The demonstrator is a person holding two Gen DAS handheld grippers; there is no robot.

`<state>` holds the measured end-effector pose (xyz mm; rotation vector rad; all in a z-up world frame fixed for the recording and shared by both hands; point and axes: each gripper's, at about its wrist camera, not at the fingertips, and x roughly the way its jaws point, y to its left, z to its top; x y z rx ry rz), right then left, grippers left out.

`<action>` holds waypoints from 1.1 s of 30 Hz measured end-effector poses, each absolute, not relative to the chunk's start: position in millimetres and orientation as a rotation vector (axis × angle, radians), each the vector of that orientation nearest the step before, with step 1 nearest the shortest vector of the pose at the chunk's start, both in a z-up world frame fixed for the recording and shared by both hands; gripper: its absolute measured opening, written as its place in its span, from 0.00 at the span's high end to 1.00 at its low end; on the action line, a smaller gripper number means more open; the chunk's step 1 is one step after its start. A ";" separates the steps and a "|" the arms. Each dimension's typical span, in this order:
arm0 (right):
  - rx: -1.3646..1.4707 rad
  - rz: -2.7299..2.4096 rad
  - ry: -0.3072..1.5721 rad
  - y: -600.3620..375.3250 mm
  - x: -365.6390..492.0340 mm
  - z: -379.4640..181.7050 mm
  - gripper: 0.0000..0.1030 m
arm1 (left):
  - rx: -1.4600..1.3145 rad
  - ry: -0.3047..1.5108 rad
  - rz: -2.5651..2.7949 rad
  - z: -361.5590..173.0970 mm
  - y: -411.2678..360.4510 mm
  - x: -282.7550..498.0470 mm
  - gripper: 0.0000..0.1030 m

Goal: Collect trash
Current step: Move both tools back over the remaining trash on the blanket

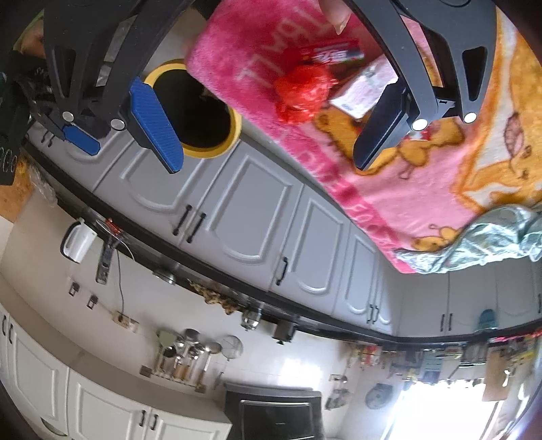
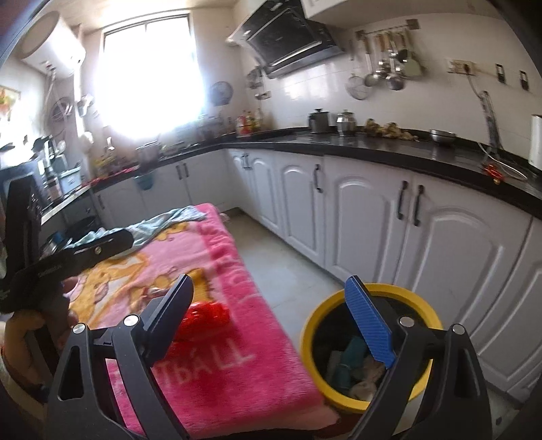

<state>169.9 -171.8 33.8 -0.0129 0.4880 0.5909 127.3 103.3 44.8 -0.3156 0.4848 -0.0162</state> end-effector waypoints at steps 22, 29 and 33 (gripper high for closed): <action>-0.144 0.769 0.540 -83.7 131.7 13.3 0.10 | -0.353 0.489 0.164 29.5 185.5 81.8 0.11; -0.183 0.788 0.590 -57.3 137.9 -9.6 0.10 | -0.357 0.548 0.211 3.5 208.6 87.3 0.11; -0.237 0.792 0.604 -37.4 143.0 -23.8 0.10 | -0.389 0.610 0.221 -19.9 225.1 98.9 0.11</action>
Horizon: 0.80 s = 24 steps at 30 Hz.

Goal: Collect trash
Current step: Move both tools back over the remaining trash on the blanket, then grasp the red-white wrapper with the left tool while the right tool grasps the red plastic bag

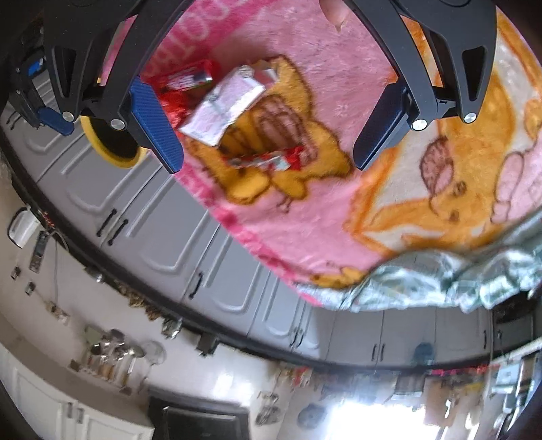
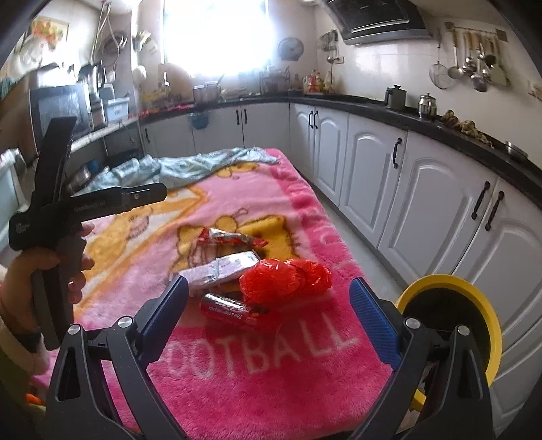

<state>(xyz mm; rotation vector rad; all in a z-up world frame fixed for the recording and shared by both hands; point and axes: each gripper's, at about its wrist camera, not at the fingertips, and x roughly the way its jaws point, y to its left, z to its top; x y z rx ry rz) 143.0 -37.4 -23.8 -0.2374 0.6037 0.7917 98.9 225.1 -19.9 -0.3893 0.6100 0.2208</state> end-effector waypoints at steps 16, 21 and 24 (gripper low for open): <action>-0.223 0.825 0.797 11.5 200.6 -68.8 0.30 | -0.649 0.790 0.114 -96.4 269.1 169.2 0.26; -0.206 0.846 0.850 13.7 205.7 -77.4 0.54 | -0.698 0.790 0.115 -106.1 272.2 176.9 0.41; -0.191 0.847 0.868 11.0 208.3 -81.7 0.63 | -0.690 0.808 0.122 -108.0 269.2 178.7 0.61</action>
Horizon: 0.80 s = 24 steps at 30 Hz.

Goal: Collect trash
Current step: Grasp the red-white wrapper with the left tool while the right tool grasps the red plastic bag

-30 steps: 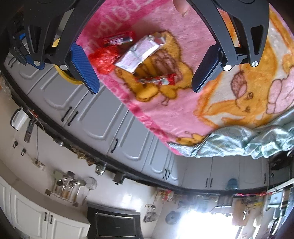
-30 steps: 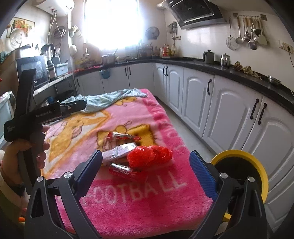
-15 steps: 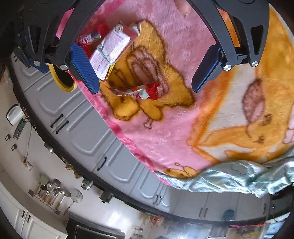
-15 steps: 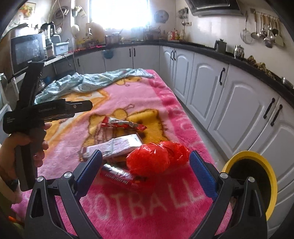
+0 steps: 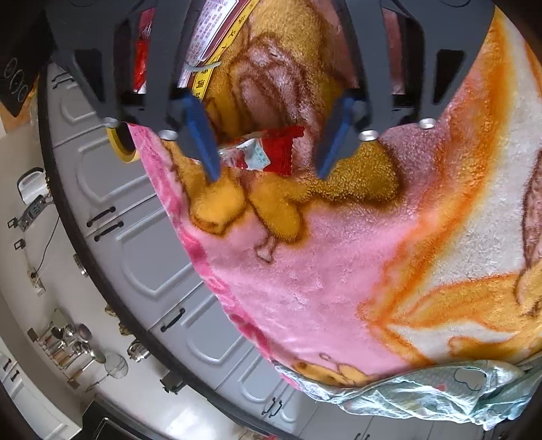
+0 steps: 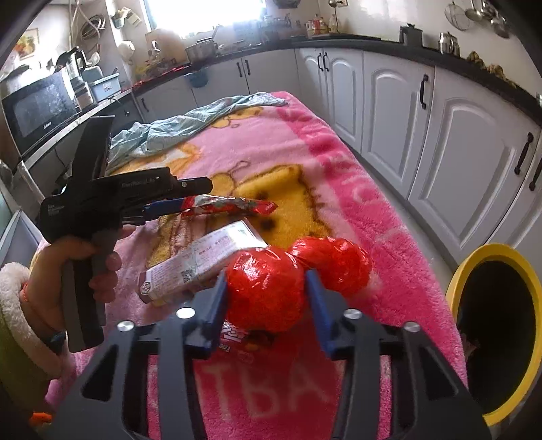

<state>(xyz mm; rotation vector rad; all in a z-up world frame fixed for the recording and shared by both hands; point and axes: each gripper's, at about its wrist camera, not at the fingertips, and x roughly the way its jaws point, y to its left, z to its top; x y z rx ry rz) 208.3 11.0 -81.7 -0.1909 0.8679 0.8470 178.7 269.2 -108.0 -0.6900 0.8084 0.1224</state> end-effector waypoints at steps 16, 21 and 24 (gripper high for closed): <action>-0.138 0.845 0.845 -3.5 208.6 -74.3 0.77 | -0.601 0.771 0.100 -91.4 252.7 168.5 1.00; -0.130 0.847 0.815 -9.3 202.5 -65.3 0.78 | -0.555 0.719 0.088 -69.9 242.5 159.6 1.00; -0.127 0.848 0.796 -12.4 198.3 -59.1 0.78 | -0.534 0.688 0.075 -55.5 236.6 154.0 1.00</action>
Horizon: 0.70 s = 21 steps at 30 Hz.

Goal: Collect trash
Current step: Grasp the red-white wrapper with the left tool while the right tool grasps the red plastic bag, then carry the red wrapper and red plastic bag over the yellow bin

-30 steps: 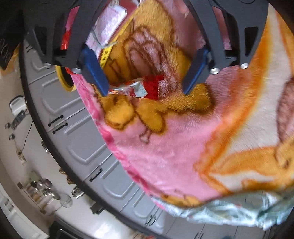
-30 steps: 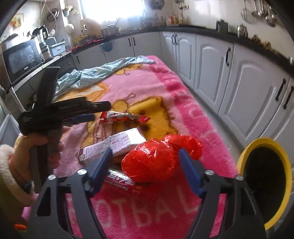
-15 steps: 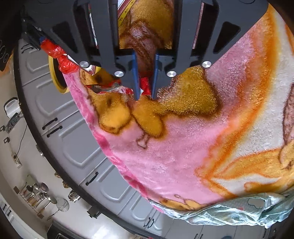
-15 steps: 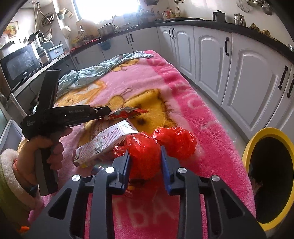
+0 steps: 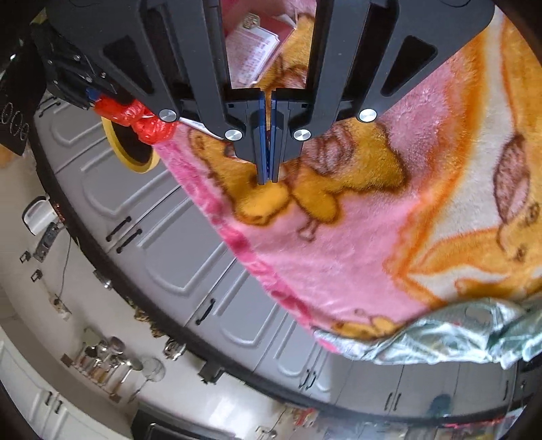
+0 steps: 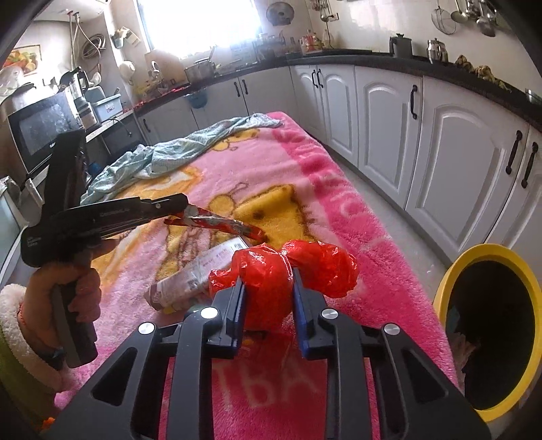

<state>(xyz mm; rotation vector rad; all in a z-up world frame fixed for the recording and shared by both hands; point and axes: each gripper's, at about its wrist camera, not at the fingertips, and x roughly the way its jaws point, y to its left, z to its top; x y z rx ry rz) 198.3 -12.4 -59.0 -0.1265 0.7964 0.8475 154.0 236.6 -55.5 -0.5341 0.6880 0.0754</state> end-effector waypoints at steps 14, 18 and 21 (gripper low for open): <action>-0.074 0.862 0.695 -38.1 178.8 -14.5 0.78 | -0.437 0.570 0.004 9.9 197.5 135.0 1.00; -0.061 0.862 0.660 -50.3 172.4 -0.5 0.78 | -0.417 0.548 -0.019 25.6 184.5 132.1 1.00; -0.043 0.854 0.634 -63.2 170.4 9.3 0.78 | -0.406 0.532 -0.033 34.5 174.9 130.8 1.00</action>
